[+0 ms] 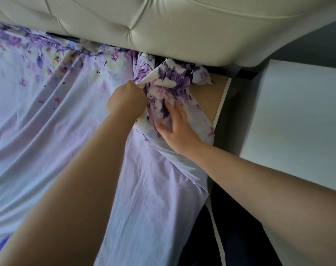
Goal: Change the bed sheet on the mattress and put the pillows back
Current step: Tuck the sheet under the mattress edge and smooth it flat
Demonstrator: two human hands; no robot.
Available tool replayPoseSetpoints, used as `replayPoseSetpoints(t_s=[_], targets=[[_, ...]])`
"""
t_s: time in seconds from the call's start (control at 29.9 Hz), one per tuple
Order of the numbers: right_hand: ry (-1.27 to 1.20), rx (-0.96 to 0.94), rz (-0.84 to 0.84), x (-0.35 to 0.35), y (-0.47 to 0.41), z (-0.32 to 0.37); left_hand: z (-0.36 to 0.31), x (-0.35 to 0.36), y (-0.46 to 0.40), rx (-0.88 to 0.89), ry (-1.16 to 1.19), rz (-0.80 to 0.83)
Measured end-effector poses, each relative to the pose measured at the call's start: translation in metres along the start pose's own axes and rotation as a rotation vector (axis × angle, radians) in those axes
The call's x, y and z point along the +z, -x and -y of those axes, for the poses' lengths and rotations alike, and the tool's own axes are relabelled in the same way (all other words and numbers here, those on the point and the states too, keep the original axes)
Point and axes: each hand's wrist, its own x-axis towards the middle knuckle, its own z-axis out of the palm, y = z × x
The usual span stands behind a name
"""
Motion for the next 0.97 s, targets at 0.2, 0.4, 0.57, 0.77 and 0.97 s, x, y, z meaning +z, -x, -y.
replayPoseSetpoints(t_s=[0.2, 0.4, 0.57, 0.77, 0.97], targets=[[-0.097, 0.066, 0.115, 0.004, -0.106, 0.027, 0.022, 0.007, -0.014, -0.006, 0.235, -0.071], [-0.235, 0.28, 0.131, -0.012, -0.145, 0.04, 0.035, 0.012, -0.007, -0.087, 0.667, 0.017], [-0.178, 0.24, 0.3, -0.023, -0.155, 0.05, 0.034, 0.013, 0.003, -0.1, 1.059, 0.327], [-0.318, 0.345, 0.519, -0.069, -0.145, 0.034, -0.018, 0.035, 0.006, 0.105, 1.01, 0.173], [-0.26, 0.412, 0.474, -0.147, -0.113, 0.006, -0.054, 0.068, 0.019, 0.334, 0.794, 0.299]])
